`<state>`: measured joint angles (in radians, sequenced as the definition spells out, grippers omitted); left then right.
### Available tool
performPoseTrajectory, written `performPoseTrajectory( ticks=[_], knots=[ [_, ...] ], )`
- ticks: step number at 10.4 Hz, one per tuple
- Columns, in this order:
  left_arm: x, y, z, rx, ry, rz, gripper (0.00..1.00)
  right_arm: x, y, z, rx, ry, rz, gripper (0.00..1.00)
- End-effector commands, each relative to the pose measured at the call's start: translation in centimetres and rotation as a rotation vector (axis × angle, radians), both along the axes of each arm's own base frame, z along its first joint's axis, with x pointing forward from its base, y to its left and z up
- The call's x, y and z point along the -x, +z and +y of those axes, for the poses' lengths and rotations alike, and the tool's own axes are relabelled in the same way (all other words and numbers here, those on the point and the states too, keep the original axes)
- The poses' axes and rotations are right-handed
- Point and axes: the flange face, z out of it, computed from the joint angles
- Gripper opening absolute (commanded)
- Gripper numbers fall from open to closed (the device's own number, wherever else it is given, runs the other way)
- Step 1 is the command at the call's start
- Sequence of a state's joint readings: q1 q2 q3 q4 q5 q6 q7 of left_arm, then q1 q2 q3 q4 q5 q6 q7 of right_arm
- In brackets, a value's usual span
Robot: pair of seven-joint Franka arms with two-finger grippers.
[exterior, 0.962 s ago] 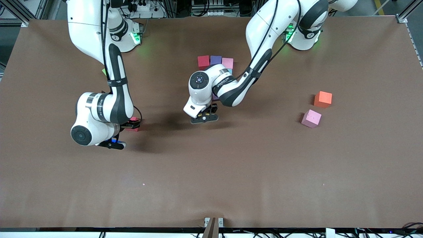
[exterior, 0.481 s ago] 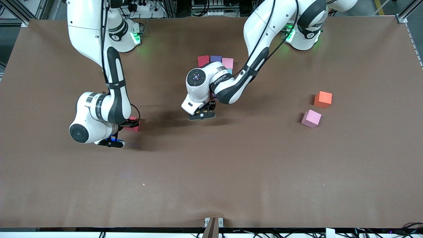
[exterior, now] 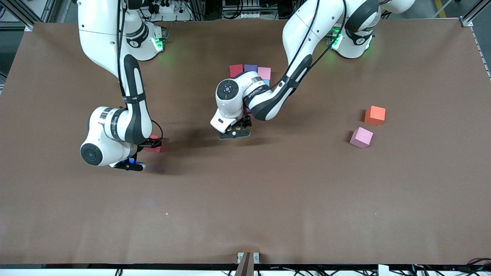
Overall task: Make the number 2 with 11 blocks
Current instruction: 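Release the yellow cube with the left gripper while the right gripper lifts pink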
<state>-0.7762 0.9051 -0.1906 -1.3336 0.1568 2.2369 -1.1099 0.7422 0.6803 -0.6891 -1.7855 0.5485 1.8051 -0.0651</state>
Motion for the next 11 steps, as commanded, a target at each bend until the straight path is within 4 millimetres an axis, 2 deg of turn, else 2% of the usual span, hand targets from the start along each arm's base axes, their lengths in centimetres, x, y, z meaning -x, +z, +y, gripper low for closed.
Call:
performPoseTrajectory(
  ticks=[1,3,5,7,8,10,11],
  knots=[
    [-0.6,2.5,0.2,-0.003,0.023,-0.027,1.0,0.1,0.4,0.0,-0.026,-0.007,-0.029,0.94],
    [-1.2,4.6,0.6,-0.006,0.036,-0.032,1.0,-0.1,0.4,-0.1,-0.022,-0.007,-0.044,0.93],
    [-2.9,6.6,2.2,-0.018,0.068,-0.03,1.0,-0.4,0.4,0.0,-0.017,-0.005,-0.058,0.91],
    [-5.6,6.7,5.7,-0.071,0.123,0.005,1.0,-0.5,0.3,0.2,-0.011,-0.003,-0.075,0.91],
    [-6.9,6.7,8.2,-0.115,0.16,0.037,1.0,-0.5,0.2,0.2,-0.009,-0.002,-0.074,0.91],
    [-9.4,7.9,14.0,-0.139,0.257,0.057,1.0,-0.6,0.2,0.2,-0.008,-0.002,-0.077,0.88],
    [-9.6,8.9,17.6,-0.151,0.297,0.066,1.0,-0.6,0.1,-0.1,-0.006,-0.002,-0.077,0.86]
  ],
)
